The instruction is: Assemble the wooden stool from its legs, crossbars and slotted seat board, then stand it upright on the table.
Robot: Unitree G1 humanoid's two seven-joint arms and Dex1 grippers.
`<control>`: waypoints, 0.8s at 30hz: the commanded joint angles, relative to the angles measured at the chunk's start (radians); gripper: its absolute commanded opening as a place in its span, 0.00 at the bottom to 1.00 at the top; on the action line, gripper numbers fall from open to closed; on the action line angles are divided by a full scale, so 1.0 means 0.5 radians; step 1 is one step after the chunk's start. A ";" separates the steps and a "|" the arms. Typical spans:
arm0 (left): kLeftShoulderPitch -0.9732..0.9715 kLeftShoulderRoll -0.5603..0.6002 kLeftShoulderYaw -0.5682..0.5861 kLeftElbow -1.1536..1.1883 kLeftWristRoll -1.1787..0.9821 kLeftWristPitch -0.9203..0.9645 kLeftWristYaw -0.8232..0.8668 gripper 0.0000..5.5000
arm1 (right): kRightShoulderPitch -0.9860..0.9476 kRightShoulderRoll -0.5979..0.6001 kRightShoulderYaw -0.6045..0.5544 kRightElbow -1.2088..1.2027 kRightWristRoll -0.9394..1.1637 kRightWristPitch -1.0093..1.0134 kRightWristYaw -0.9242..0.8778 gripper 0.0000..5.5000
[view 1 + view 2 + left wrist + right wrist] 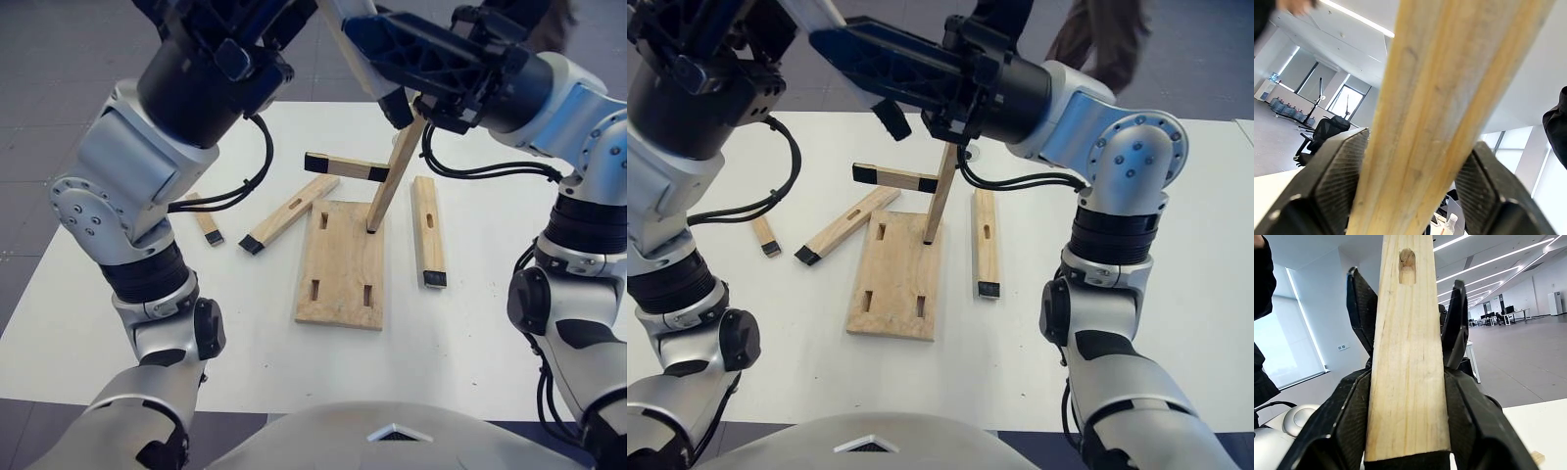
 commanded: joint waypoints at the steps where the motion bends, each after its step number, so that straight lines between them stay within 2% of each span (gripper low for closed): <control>1: 0.039 0.043 -0.019 -0.050 -0.042 -0.069 -0.037 0.47 | -0.006 -0.011 -0.043 0.003 0.018 -0.021 -0.040 0.37; 11: 0.114 0.118 -0.101 -0.133 -0.099 -0.131 -0.054 0.46 | -0.044 -0.041 -0.082 0.109 0.077 0.009 -0.091 0.37; 22: 0.158 0.202 -0.152 -0.145 -0.123 -0.159 -0.095 0.45 | -0.093 -0.231 -0.002 0.222 -0.123 0.034 0.172 0.37; 24: 0.161 0.209 -0.156 -0.139 -0.115 -0.159 -0.102 0.44 | -0.097 -0.250 0.004 0.231 -0.143 0.043 0.220 0.46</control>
